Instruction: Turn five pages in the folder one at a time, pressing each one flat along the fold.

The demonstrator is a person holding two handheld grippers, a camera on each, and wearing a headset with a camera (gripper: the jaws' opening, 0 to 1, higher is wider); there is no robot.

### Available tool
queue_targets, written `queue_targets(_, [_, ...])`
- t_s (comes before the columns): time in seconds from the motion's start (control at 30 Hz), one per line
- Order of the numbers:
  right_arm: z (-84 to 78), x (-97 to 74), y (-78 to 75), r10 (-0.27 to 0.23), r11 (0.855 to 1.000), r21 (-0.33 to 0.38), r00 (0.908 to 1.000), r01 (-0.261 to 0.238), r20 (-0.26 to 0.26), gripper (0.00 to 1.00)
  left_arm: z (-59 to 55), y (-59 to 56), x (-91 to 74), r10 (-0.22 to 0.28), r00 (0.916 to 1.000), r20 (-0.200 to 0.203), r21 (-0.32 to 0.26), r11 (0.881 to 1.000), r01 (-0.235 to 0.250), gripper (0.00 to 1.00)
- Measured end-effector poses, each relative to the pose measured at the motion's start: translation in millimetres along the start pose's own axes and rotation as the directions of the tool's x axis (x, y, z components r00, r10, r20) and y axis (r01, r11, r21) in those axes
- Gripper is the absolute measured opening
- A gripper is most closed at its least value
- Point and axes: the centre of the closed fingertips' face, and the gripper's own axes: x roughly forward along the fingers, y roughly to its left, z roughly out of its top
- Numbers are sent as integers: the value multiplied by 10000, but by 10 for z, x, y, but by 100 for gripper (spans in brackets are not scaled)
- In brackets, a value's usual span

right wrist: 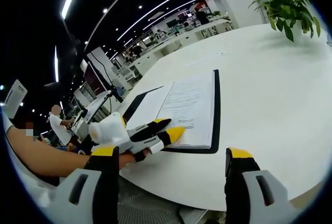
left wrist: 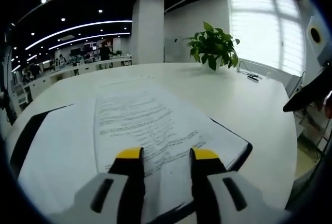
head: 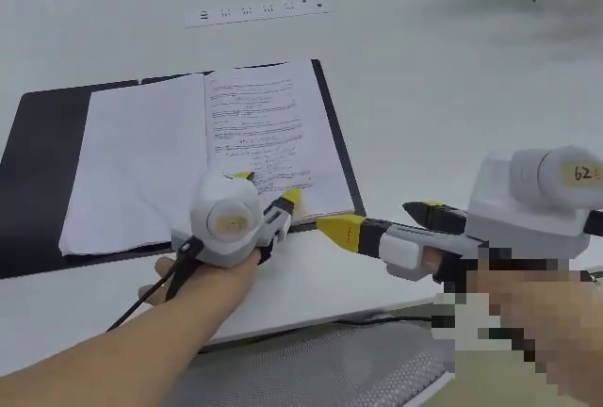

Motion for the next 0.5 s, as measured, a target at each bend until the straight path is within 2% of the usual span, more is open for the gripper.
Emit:
queue_targets(0.07, [2, 12, 4, 29, 10000, -21, 10000, -29, -11, 83, -3, -16, -5, -54, 10000, -31, 110, 9999, 54, 32])
queue_targets(0.23, [-4, 41, 13, 67, 10000, -45, 10000, -68, -66, 83, -2, -16, -9, -11, 10000, -17, -23, 10000, 11, 31])
queue_targets(0.27, [-7, 47, 17, 88, 10000, -30, 9999, -88, -93, 83, 3, 2, -9, 49, 10000, 2, -198, 9998, -49, 28])
queue_targets(0.3, [-11, 52, 18, 94, 9999, -49, 9999, -94, -115, 83, 5, 59, -13, 335, 9994, 21, -523, 9981, -333, 19])
queue_targets(0.33, [-16, 61, 12, 85, 9999, -83, 9998, -86, -167, 83, 14, 102, -7, 355, 9993, 101, -1119, 9931, -342, 17])
queue_targets(0.37, [-17, 65, 9, 89, 9999, -103, 9998, -91, -184, 83, 8, 113, -9, 311, 9995, 61, -757, 9967, -305, 16])
queue_targets(0.4, [-17, 72, 5, 93, 9999, -116, 9998, -95, -199, 83, 6, 95, -10, 270, 9996, 41, -644, 9976, -267, 16])
queue_targets(0.5, [3, 107, -13, 135, 9999, -93, 9997, -137, -204, 82, 15, 130, -6, 400, 9992, 11, -981, 9944, -397, 12])
